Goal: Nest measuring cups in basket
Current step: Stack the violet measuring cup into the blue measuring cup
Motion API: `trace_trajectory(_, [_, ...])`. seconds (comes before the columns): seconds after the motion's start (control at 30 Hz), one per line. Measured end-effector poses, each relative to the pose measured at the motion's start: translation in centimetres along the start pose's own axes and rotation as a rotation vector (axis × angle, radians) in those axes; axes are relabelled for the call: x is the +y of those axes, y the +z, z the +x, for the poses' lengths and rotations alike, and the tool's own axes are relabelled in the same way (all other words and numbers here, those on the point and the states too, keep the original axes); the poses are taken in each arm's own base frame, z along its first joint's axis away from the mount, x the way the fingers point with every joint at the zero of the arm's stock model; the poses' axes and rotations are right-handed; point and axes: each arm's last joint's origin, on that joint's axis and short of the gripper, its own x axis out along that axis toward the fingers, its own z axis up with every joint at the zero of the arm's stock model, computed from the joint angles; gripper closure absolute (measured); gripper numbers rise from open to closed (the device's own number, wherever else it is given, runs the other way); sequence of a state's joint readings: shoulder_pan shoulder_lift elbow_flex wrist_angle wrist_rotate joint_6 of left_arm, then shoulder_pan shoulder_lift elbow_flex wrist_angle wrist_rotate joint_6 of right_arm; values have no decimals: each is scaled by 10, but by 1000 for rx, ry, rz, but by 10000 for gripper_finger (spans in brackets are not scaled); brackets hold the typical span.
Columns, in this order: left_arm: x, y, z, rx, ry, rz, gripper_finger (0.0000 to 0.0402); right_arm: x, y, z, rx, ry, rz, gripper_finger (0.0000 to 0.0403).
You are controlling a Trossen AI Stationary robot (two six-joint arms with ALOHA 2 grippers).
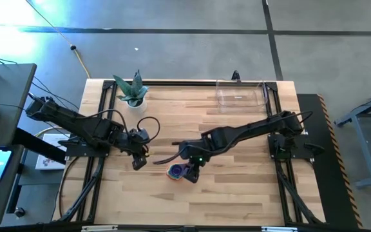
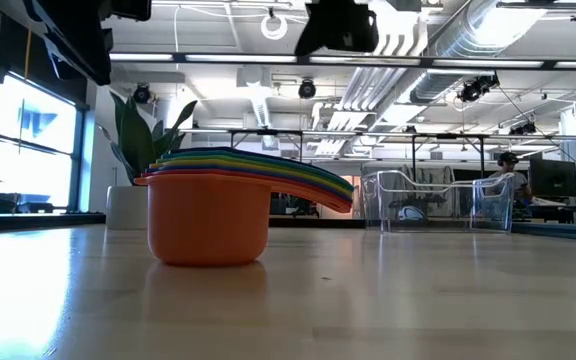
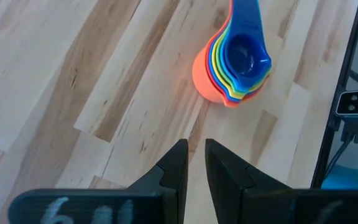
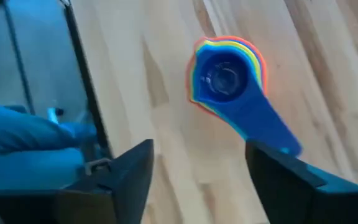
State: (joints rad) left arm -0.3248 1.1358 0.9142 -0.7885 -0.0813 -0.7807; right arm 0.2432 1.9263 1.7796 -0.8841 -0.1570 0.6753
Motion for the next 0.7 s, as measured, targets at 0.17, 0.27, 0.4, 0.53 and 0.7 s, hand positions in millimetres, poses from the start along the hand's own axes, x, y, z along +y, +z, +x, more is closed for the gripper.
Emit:
trace_trajectory(0.17, [0, 0, 0, 0, 0, -4, 355, -7, -3, 5, -21, -103, -107, 131])
trace_trajectory(0.27, [0, 0, 0, 0, 0, -42, 355, -11, -1, 6, -22, -109, -145, 130])
trace_trajectory(0.4, [0, 0, 0, 0, 0, -77, 355, -17, 6, 4, -34, -112, -255, 130])
trace_trajectory(0.53, [0, 0, 0, -1, 0, -137, 355, -20, 9, 6, -36, -116, -403, 130])
trace_trajectory(0.7, [0, 0, 0, -8, 5, -201, 355, -19, 9, 17, -26, -141, -536, 130])
